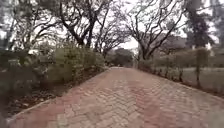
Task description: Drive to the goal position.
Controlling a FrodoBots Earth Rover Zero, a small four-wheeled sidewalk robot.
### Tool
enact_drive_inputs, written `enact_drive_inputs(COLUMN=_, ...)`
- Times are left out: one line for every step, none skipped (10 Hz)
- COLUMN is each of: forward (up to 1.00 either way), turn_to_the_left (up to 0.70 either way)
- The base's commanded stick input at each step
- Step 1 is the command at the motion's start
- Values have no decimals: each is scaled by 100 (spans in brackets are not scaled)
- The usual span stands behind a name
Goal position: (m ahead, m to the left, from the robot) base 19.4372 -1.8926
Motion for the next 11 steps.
enact_drive_inputs(forward=70, turn_to_the_left=0)
enact_drive_inputs(forward=70, turn_to_the_left=0)
enact_drive_inputs(forward=70, turn_to_the_left=0)
enact_drive_inputs(forward=70, turn_to_the_left=0)
enact_drive_inputs(forward=70, turn_to_the_left=0)
enact_drive_inputs(forward=70, turn_to_the_left=0)
enact_drive_inputs(forward=70, turn_to_the_left=0)
enact_drive_inputs(forward=70, turn_to_the_left=0)
enact_drive_inputs(forward=70, turn_to_the_left=-4)
enact_drive_inputs(forward=70, turn_to_the_left=-15)
enact_drive_inputs(forward=70, turn_to_the_left=-23)
